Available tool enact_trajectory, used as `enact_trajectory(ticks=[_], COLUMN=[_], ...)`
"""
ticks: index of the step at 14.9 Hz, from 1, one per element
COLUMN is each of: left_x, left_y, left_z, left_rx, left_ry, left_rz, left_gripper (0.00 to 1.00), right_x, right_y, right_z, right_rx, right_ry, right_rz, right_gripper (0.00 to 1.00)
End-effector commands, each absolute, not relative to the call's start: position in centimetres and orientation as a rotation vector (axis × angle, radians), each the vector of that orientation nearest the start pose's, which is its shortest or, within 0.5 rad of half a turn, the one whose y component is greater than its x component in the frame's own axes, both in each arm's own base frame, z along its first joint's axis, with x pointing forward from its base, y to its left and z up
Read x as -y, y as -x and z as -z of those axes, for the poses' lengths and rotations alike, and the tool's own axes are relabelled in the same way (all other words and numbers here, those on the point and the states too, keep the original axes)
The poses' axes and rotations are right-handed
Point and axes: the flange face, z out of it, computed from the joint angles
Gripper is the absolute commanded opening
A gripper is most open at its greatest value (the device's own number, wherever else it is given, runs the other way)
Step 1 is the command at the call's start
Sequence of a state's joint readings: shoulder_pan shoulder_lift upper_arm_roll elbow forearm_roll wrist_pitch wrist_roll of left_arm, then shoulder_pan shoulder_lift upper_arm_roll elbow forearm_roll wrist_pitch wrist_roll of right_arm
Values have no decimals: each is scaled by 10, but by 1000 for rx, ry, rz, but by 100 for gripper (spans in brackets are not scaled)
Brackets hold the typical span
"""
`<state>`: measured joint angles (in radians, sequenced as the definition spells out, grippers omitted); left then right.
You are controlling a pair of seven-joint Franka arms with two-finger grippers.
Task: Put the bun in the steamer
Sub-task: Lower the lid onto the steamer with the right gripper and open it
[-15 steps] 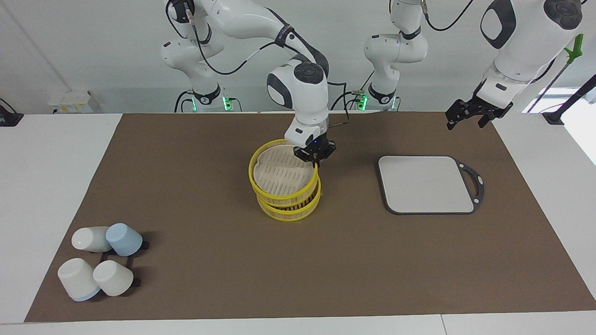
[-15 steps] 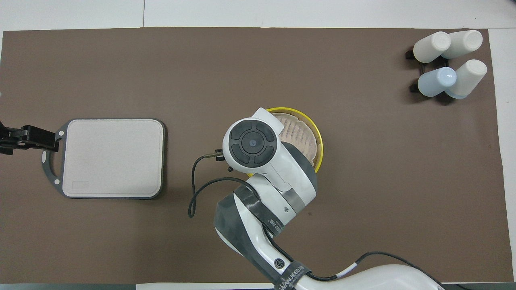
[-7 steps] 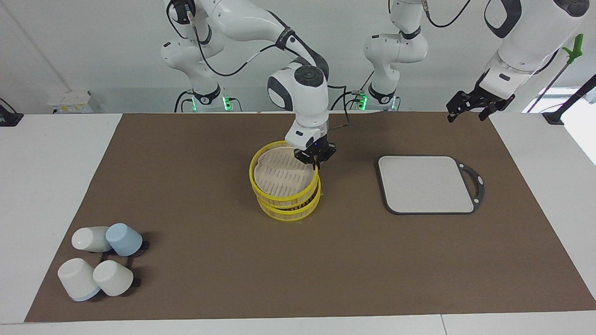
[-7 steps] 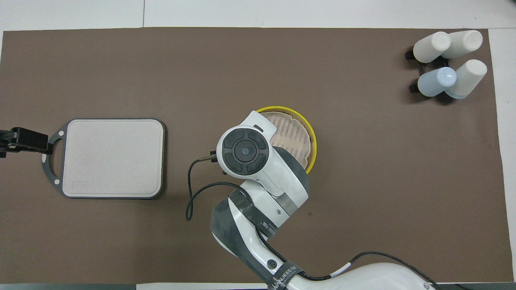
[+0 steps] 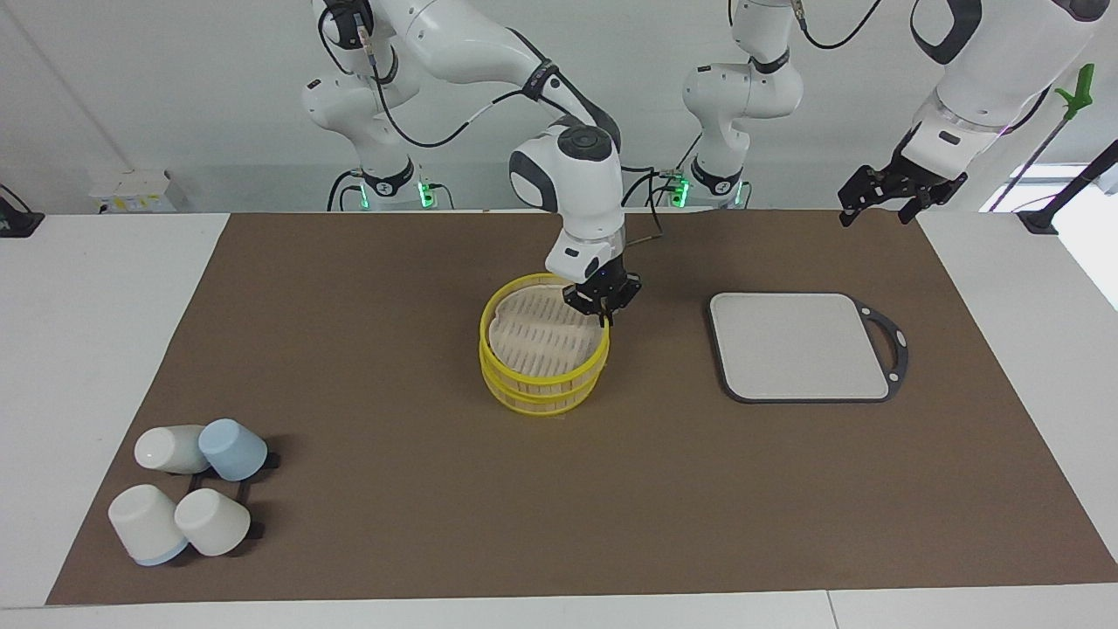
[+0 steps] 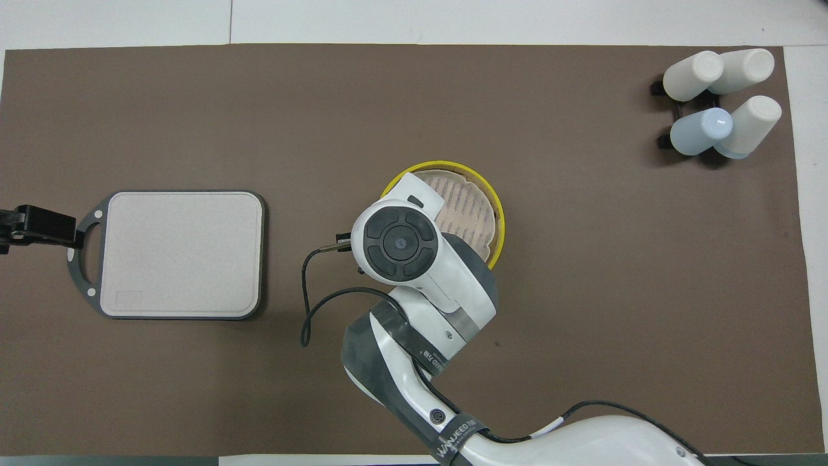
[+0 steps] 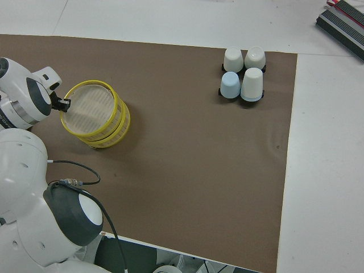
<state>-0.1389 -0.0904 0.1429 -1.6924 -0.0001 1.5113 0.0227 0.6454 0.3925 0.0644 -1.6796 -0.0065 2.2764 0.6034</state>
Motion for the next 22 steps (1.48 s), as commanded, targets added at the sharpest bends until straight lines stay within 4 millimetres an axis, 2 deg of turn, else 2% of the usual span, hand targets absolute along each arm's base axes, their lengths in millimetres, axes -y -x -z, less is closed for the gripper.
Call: enact_trajectory(ticks=[1,5,12,20,22], left_x=[-9,-6,-2,0,1], left_y=[-514,-514,-521,-520,-520], left_z=[-617,-619,-629,-627,-627], left_rx=[-39,-47,-56,-61,-63], left_ry=[3173,3171,3169,3168,3168], left_rz=[-142,-132,-95,-112,-117], left_gripper=[100,100,100,100,100], right_x=[-435,-433,-436,-434,-433], right_y=[-517,-511,-494,-497,-500], right_z=[-380,-372,-373,-377,-377], right_rx=[148,52,75,54,51], right_ry=[2993,2985,3055,3055,3049], right_rz=[245,231,141,141,151], right_gripper=[0,0,0,0,75])
